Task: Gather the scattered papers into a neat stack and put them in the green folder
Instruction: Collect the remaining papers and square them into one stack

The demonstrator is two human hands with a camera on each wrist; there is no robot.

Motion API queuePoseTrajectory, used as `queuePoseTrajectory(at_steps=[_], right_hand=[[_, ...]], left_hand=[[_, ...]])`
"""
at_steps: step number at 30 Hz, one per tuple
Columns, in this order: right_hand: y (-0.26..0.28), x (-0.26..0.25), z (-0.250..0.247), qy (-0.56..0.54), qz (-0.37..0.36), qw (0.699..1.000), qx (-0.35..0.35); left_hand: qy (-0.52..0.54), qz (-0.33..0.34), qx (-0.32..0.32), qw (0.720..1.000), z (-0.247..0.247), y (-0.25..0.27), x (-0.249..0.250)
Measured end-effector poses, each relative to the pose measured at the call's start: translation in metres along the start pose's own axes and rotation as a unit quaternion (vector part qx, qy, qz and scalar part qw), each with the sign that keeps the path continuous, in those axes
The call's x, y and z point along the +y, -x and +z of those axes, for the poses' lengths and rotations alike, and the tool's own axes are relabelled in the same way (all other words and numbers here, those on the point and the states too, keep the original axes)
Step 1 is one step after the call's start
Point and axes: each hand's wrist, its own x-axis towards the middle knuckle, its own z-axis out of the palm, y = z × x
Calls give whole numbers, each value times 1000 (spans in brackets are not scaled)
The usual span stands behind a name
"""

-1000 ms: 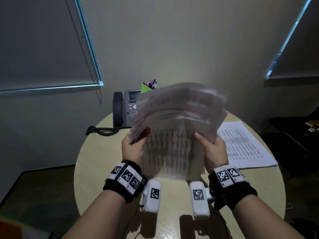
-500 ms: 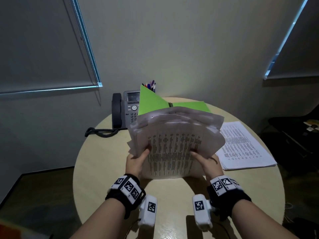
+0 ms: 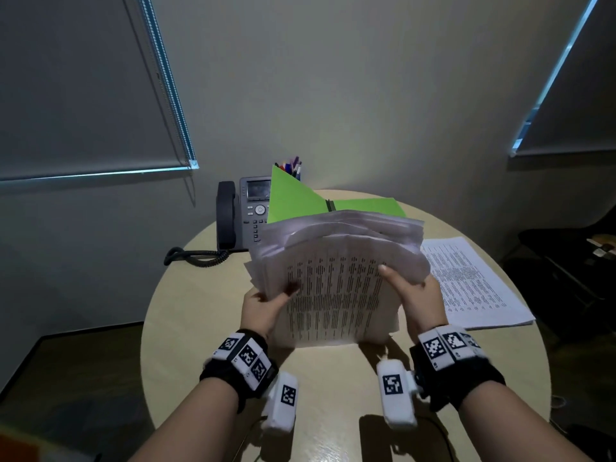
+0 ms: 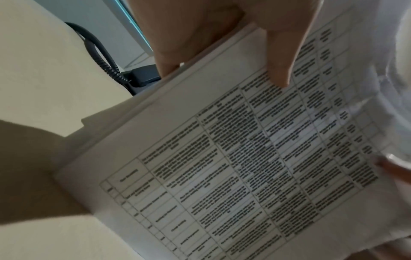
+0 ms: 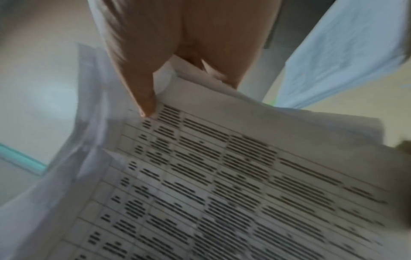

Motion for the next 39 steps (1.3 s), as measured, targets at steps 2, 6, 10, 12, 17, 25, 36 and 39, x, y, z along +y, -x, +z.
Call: queuePoseTrajectory(at_steps=[2,6,10,12,17,25,36,39], right_hand=[[1,-23,6,9,-50,998,-23],[2,-54,16,-7,-125,992,-16],[-12,-66,22,18,-152,988,8],[-22,-62,23,65,-135,989,11],[-22,-60,15,57,-131,989,-37],[-11,-11,-23,71,-28,993,-86],[-11,10,5,80,66,994,-34],[-5,13,4,69,29,997,-14]], left_hand=[[3,6,-7,1000,3,2,1],[-5,33,-1,999,4,8,2],[-23,40,-11,999,1,4,2],[-29,38,-19,999,1,0,3],[-24,21,-29,999,-2,-6,0],[-2,2,-32,999,-2,-15,0],[-10,29,40,999,8,-15,9],[11,38,53,998,5,-11,12]])
